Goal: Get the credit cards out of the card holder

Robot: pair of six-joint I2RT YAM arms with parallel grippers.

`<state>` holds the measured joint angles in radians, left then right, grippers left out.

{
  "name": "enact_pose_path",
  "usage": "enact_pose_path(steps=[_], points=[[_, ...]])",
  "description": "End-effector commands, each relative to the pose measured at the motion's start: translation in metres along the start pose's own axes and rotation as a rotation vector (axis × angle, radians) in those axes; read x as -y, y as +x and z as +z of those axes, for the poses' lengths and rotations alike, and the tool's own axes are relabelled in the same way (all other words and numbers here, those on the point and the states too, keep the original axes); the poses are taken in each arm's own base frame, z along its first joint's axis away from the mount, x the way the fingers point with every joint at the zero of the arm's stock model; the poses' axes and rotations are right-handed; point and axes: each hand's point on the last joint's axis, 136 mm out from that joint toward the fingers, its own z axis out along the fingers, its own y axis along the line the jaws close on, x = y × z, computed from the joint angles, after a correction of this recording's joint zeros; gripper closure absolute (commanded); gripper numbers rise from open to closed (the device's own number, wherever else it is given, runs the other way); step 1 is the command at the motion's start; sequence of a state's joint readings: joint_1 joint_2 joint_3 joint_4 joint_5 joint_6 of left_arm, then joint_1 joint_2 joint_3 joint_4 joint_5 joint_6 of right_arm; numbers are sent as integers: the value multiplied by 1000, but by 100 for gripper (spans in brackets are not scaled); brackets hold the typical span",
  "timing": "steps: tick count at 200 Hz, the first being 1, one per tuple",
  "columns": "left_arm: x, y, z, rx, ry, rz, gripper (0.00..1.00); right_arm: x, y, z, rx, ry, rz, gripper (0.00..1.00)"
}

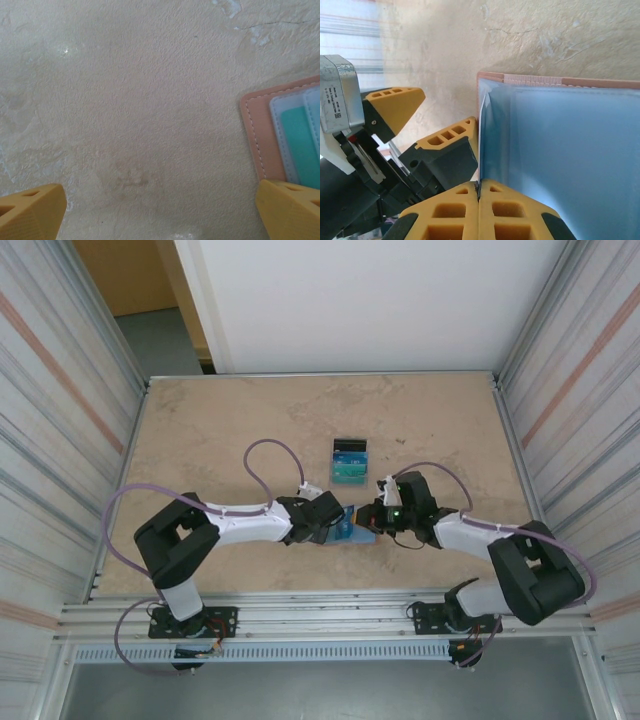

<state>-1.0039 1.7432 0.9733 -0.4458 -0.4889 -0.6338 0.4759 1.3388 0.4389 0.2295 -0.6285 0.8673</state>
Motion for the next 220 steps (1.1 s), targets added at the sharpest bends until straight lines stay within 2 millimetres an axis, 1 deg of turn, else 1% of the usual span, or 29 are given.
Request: enact_pose_path(steps=[1,28,48,83,101,125,140,158,175,191,203,220], points=[[2,15,7,-50,0,4,1,5,-1,-10,19,59,-45,100],[3,7,-2,-29,21,-7,1,12,-1,-17,33,122,-67,100],[2,0,-11,-8,36,-17,1,13,-2,-22,42,146,-85,100],[-1,-13,-30,39,71,-47,1,5,-6,-29,60,145,-128,100],[-3,-20,-41,66,97,-57,1,-6,-6,-32,57,121,-169,100],[-2,-34,-61,121,159,-35,1,-26,-5,-38,42,65,-247,100],[2,-44,-76,165,246,-17,1,-39,-4,-41,37,39,-304,100],[13,-56,-99,223,407,24,1,-54,-1,-44,32,8,-376,100],[22,-65,-124,288,554,113,1,-68,2,-47,21,-32,-436,100],[27,-68,-144,339,631,220,1,-79,8,-48,2,-68,-492,100],[29,-67,-154,356,669,306,1,-87,12,-49,-12,-91,-531,100],[31,-65,-160,371,694,421,1,-98,19,-49,-39,-127,-583,100]])
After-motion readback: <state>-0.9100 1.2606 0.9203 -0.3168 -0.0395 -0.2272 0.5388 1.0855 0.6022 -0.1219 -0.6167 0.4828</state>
